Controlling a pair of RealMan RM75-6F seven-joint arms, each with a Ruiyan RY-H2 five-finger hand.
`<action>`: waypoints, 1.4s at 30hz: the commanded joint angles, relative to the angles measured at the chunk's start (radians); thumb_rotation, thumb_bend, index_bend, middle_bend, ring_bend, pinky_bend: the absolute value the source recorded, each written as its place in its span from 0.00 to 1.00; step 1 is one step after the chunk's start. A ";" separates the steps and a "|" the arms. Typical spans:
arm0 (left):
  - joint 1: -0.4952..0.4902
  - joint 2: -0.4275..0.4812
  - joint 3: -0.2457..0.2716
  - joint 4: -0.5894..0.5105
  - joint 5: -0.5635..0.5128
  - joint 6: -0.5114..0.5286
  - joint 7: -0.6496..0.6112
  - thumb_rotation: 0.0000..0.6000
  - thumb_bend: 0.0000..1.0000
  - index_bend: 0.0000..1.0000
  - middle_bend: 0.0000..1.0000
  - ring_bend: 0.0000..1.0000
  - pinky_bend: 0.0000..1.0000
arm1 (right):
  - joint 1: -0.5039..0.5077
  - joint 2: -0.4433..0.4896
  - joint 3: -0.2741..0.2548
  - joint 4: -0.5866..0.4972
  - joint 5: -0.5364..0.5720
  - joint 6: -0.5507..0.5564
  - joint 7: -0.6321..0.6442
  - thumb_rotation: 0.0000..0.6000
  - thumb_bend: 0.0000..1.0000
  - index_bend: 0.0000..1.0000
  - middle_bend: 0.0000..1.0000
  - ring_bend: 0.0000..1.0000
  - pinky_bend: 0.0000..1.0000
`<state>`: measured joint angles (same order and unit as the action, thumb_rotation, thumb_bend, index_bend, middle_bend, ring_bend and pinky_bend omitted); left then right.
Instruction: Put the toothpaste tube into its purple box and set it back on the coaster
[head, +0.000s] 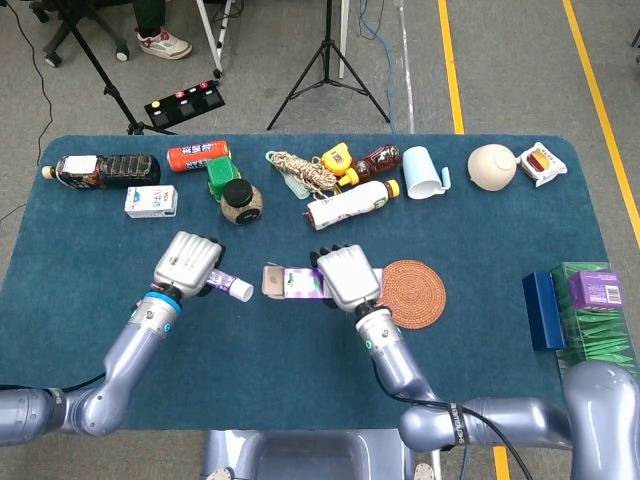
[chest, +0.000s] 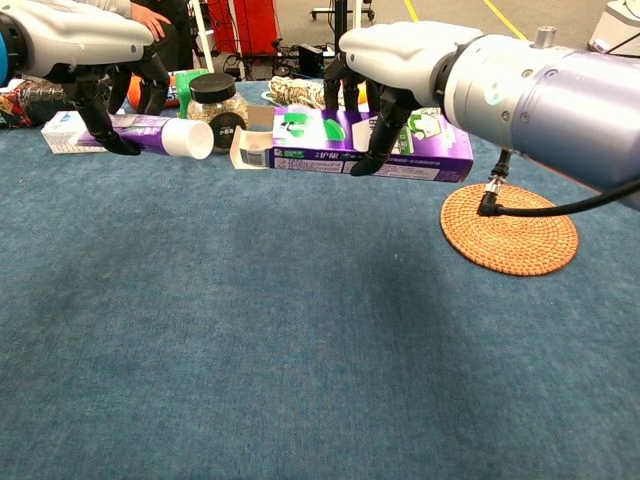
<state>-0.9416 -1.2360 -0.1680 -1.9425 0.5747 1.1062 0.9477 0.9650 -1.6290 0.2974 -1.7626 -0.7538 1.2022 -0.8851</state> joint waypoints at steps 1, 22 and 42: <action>-0.044 -0.024 -0.001 -0.038 -0.065 0.076 0.077 1.00 0.29 0.62 0.46 0.49 0.67 | 0.006 -0.007 -0.009 -0.012 0.005 0.018 -0.018 1.00 0.29 0.44 0.50 0.45 0.57; -0.147 -0.158 -0.039 -0.092 -0.246 0.370 0.261 1.00 0.29 0.62 0.48 0.51 0.78 | 0.014 -0.055 -0.012 -0.031 0.018 0.106 -0.048 1.00 0.29 0.45 0.50 0.45 0.57; -0.181 -0.272 -0.063 -0.042 -0.236 0.523 0.321 1.00 0.29 0.62 0.48 0.53 0.80 | 0.007 -0.075 -0.012 -0.050 0.011 0.147 -0.048 1.00 0.30 0.45 0.51 0.46 0.57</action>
<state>-1.1225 -1.5035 -0.2281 -1.9893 0.3359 1.6251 1.2697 0.9724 -1.7022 0.2871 -1.8130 -0.7407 1.3476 -0.9330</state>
